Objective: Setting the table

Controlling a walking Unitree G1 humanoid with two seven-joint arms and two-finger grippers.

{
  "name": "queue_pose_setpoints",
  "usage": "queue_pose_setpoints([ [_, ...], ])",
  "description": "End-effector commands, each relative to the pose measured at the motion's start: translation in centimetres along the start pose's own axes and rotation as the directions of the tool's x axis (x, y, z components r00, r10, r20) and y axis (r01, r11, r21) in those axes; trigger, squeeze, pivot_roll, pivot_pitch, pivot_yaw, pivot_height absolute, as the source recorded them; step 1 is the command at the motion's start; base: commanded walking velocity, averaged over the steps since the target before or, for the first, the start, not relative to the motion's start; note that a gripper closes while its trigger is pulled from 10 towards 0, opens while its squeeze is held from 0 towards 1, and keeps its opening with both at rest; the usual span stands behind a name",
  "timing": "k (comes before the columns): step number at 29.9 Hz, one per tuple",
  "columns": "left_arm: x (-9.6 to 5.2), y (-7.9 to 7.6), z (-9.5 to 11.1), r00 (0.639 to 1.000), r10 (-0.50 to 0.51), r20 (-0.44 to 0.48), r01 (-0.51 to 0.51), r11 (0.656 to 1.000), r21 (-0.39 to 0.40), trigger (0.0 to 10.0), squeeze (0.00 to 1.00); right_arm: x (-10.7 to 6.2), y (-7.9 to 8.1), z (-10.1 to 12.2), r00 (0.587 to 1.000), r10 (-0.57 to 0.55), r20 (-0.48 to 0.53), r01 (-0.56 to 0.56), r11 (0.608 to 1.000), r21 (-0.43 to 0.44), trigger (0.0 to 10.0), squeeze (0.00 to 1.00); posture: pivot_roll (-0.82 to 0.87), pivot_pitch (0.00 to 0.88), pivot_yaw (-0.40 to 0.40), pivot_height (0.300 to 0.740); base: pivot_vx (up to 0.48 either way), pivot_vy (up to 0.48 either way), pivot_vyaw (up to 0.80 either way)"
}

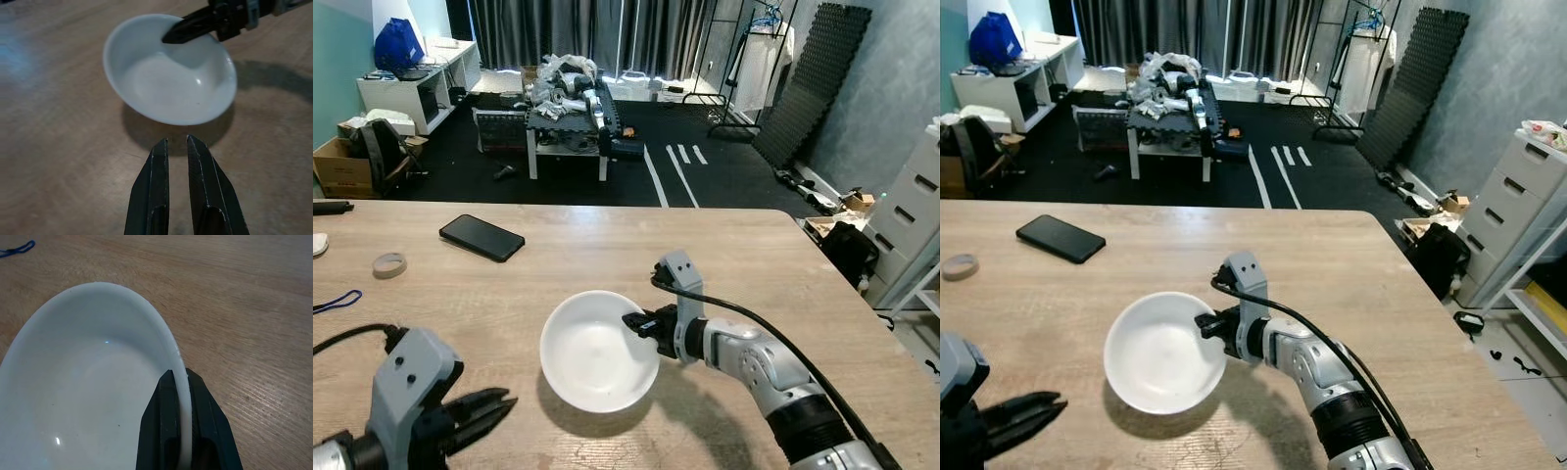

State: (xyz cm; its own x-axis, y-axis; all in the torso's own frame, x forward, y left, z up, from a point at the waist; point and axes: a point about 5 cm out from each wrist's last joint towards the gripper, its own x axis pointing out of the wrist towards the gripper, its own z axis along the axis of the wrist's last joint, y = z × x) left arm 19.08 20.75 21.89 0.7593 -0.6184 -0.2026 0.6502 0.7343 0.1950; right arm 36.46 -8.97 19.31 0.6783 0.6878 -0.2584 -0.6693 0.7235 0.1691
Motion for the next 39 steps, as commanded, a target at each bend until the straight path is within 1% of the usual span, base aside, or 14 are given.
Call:
queue_pose_setpoints([
  [1, 0.0, 0.1, -0.1, 1.0, 0.0, -0.017, 0.0, 1.0, 0.001, 10.0, 0.0, 0.0, -0.5, -0.5, 1.0, -0.019, -0.017, 0.019, 1.0, 0.024, 10.0, 0.21, 0.15, 0.121, 0.017, 0.74, 0.0, 0.0, 0.0],
  [2, -0.2, 0.1, 0.0, 1.0, -0.004, -0.019, 0.004, 1.0, -0.002, 10.0, 0.0, 0.0, -0.6, -0.4, 1.0, -0.016, -0.015, 0.017, 1.0, 0.026, 10.0, 0.7, 0.15, 0.121, 0.017, 0.74, 0.0, 0.0, 0.0],
  [3, -0.3, 0.1, 0.1, 1.0, -0.007, -0.021, 0.007, 1.0, -0.005, 10.0, 0.0, 0.0, -0.7, -0.3, 1.0, -0.015, -0.008, 0.015, 1.0, 0.021, 10.0, 1.0, 0.15, 0.12, 0.017, 0.74, 0.0, 0.0, 0.0],
  [16, -0.1, 0.1, 0.1, 1.0, -0.01, -0.011, 0.01, 1.0, -0.006, 10.0, 0.0, -1.4, -1.0, 2.9, 0.984, -0.058, 0.171, 0.056, 0.998, 0.015, 10.0, 1.0, 0.15, 0.113, 0.022, 0.74, 0.0, 0.0, 0.0],
  [17, 0.0, 0.0, 0.2, 1.0, -0.011, -0.011, 0.011, 1.0, -0.007, 10.0, 0.0, -1.8, -1.1, 3.2, 0.981, -0.061, 0.185, 0.06, 0.998, 0.012, 10.0, 0.0, 0.14, 0.113, 0.022, 0.74, 0.0, 0.0, 0.0],
  [24, 0.5, 0.0, 0.5, 1.0, -0.012, 0.016, 0.012, 1.0, -0.014, 10.0, 0.0, -5.4, -2.2, 5.4, 0.918, -0.157, 0.364, 0.175, 0.984, -0.017, 10.0, 0.0, 0.13, 0.109, 0.022, 0.74, 0.0, 0.0, 0.0],
  [26, 0.5, 0.0, 0.5, 1.0, -0.012, 0.016, 0.012, 1.0, -0.014, 10.0, 0.0, -5.4, -2.2, 5.4, 0.918, -0.157, 0.364, 0.175, 0.984, -0.017, 10.0, 0.0, 0.13, 0.109, 0.022, 0.74, 0.0, 0.0, 0.0],
  [27, 1.4, -0.1, 1.0, 0.998, 0.003, 0.068, -0.001, 1.0, -0.029, 10.0, 0.0, -7.4, -3.1, 4.8, 0.828, -0.296, 0.476, 0.328, 0.945, 0.017, 10.0, 0.0, 0.13, 0.109, 0.028, 0.74, 0.0, 0.0, 0.0],
  [28, 1.4, -0.1, 1.0, 0.998, 0.003, 0.068, -0.001, 1.0, -0.029, 10.0, 0.0, -7.4, -3.1, 4.8, 0.828, -0.296, 0.476, 0.328, 0.945, 0.017, 10.0, 0.0, 0.13, 0.109, 0.028, 0.74, 0.0, 0.0, 0.0],
  [30, 2.3, -0.3, 1.4, 0.992, 0.032, 0.121, -0.025, 0.998, -0.057, 10.0, 0.0, -8.9, -3.4, 3.4, 0.735, -0.428, 0.525, 0.46, 0.885, 0.078, 10.0, 0.0, 0.12, 0.108, 0.032, 0.74, 0.0, 0.0, 0.0],
  [33, 2.7, -0.3, 1.5, 0.989, 0.046, 0.141, -0.037, 0.997, -0.07, 10.0, 0.0, -9.6, -3.3, 2.5, 0.687, -0.484, 0.542, 0.505, 0.855, 0.123, 10.0, 0.0, 0.12, 0.107, 0.036, 0.74, 0.0, 0.0, 0.0],
  [34, 3.5, -0.3, 1.7, 0.979, 0.105, 0.173, -0.091, 0.992, -0.091, 10.0, 0.0, -10.5, -2.7, 1.2, 0.625, -0.545, 0.558, 0.563, 0.811, 0.162, 10.0, 0.0, 0.11, 0.108, 0.038, 0.74, 0.0, 0.0, 0.0],
  [36, 4.3, 0.4, 1.6, 0.959, 0.217, 0.183, -0.199, 0.974, -0.112, 10.0, 0.0, -11.0, -1.7, 0.1, 0.595, -0.563, 0.573, 0.582, 0.794, 0.176, 10.0, 0.0, 0.1, 0.109, 0.046, 0.74, 0.0, 0.0, 0.0],
  [39, 4.7, 0.6, 1.4, 0.946, 0.266, 0.184, -0.245, 0.961, -0.128, 10.0, 0.0, -11.2, -1.3, -0.4, 0.589, -0.573, 0.57, 0.576, 0.793, 0.201, 10.0, 0.0, 0.1, 0.109, 0.047, 0.74, 0.0, 0.0, 0.0],
])
